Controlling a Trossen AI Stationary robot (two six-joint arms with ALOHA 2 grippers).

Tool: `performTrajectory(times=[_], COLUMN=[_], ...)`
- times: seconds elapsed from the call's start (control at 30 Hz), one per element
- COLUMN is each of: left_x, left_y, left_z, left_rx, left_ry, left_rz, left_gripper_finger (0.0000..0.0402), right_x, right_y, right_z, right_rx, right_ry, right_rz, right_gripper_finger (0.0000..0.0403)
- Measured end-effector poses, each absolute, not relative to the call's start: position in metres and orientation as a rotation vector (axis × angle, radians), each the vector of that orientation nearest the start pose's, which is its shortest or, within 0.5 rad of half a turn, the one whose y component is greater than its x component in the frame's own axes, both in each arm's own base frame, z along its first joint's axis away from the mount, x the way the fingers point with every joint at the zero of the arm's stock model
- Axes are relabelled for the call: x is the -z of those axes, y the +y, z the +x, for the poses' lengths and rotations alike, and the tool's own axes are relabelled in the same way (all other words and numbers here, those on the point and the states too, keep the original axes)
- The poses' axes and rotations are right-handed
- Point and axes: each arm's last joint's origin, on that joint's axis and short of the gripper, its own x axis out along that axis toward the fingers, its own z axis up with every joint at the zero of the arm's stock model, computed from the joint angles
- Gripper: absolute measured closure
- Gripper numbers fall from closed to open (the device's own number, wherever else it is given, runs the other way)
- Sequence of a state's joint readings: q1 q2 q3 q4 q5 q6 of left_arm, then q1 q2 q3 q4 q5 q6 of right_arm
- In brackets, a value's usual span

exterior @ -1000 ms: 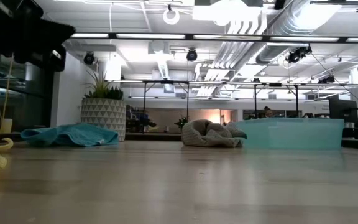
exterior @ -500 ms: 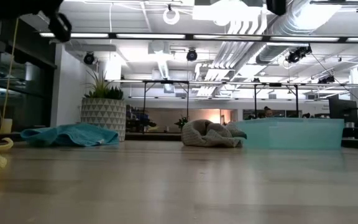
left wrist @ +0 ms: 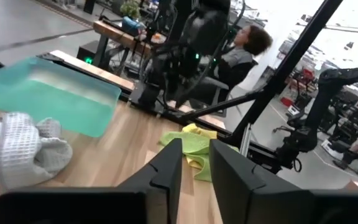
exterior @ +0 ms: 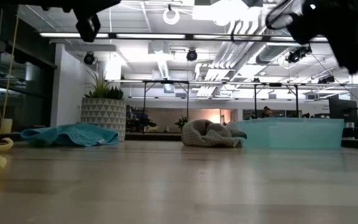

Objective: Fold microfiber towels
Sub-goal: Fold the green microfiber cloth

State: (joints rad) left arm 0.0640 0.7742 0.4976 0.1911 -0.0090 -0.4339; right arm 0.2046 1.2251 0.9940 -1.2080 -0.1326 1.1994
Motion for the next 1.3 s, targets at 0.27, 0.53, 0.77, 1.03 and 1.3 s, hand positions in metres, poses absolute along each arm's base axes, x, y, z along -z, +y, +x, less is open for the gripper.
performTrajectory(times=[0.27,0.53,0.77,1.03,1.3], left_x=[-0.264,-0.265,-0.265,-0.265,-0.266], left_y=[0.008,0.009,0.009,0.009,0.009], left_z=[0.191,0.191,0.191,0.191,0.191], left_rx=[-0.075,-0.081,-0.080,-0.080,-0.078], left_ry=[0.094,0.081,0.078,0.077,0.067], left_rz=[-0.469,-0.427,-0.425,-0.426,-0.412], left_gripper_finger=[0.0314,0.0314,0.0314,0.0314,0.0314], right_x=[-0.191,-0.159,-0.139,-0.128,-0.132], right_y=[0.059,0.057,0.059,0.062,0.063], right_z=[0.180,0.173,0.183,0.194,0.196], right_rx=[0.727,0.833,0.885,0.922,0.876], right_ry=[1.387,1.341,1.362,1.459,1.488], right_rz=[1.083,1.190,1.120,1.017,0.941], right_gripper_finger=[0.0191,0.0208,0.0233,0.0261,0.0364])
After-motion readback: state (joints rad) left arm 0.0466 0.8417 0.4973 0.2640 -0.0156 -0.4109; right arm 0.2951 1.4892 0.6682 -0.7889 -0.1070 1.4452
